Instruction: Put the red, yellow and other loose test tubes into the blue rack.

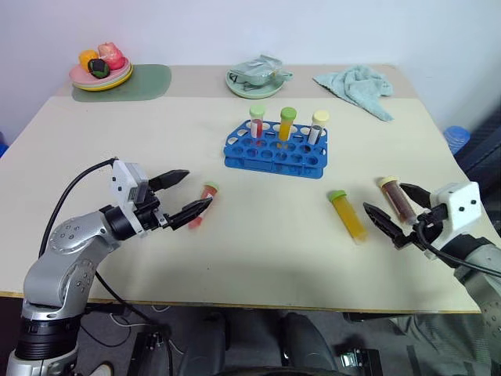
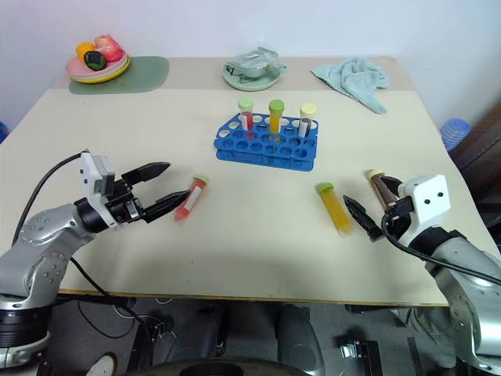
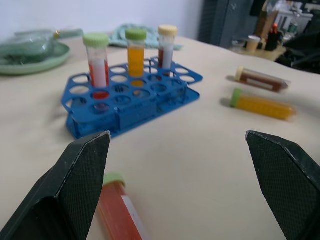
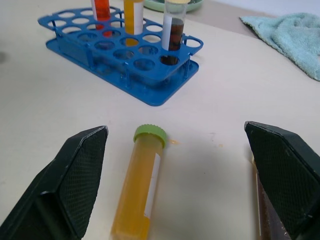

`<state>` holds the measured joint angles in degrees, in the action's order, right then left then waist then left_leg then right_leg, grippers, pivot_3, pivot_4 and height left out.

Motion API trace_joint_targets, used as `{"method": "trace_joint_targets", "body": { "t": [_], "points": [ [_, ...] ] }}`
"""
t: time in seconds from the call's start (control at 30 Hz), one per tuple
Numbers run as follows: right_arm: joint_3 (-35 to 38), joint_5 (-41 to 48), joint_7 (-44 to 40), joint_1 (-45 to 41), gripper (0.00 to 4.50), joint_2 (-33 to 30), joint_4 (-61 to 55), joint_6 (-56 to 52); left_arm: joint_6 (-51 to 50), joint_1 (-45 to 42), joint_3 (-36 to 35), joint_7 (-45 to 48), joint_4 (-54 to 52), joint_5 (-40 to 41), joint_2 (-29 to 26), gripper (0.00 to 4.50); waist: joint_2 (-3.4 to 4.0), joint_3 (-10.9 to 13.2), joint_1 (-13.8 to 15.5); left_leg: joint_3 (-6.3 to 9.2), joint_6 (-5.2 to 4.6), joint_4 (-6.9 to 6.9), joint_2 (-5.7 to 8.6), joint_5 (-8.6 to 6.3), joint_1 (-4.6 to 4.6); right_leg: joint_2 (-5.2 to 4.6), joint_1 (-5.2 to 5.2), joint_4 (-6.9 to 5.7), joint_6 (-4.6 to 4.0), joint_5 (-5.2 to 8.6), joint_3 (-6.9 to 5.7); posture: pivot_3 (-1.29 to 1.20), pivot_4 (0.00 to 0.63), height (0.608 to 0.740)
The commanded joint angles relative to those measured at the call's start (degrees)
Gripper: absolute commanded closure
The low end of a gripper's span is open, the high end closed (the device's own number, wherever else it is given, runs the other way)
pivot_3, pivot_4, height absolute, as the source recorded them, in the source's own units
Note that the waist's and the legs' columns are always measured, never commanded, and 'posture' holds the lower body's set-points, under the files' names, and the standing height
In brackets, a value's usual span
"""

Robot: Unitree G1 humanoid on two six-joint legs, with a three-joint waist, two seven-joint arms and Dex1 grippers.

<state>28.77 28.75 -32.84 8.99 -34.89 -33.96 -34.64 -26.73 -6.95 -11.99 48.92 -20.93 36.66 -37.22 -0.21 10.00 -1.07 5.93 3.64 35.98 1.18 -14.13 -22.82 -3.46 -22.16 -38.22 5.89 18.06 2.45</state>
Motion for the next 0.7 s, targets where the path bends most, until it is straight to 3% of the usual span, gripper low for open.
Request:
{"method": "trace_joint_targets", "body": {
  "t": [0.03,0.5,0.7],
  "points": [
    [1.99,1.58,0.43,-0.57,0.0,-1.01,-1.26,-0.14,-2.21,-0.21,-0.17,1.03,-1.48,2.12,-1.31,0.05,0.0,0.0,0.03,0.0,0.0,0.0,0.0,0.0,0.0,0.0,0.0,0.0,0.0,0.0,0.0,0.0,0.15,0.74],
    [-2.64,2.14,3.8,-6.05,0.0,-3.83,1.02,-7.04,1.3,-4.31,2.51,4.8,1.92,1.75,1.56,0.05,-0.02,0.01,0.06,-0.01,0.0,0.01,0.0,0.0,-0.02,-0.01,-0.02,0.0,0.0,0.0,0.0,0.0,0.15,0.74],
    [-5.77,2.62,7.55,-16.85,0.0,-9.7,8.01,-21.32,5.43,-5.98,5.49,14.72,3.34,1.63,1.05,0.05,0.0,0.02,-0.12,-0.05,-0.01,0.02,0.01,0.0,0.0,0.0,-0.02,0.0,0.0,0.0,0.01,0.0,0.15,0.74]
  ]
}}
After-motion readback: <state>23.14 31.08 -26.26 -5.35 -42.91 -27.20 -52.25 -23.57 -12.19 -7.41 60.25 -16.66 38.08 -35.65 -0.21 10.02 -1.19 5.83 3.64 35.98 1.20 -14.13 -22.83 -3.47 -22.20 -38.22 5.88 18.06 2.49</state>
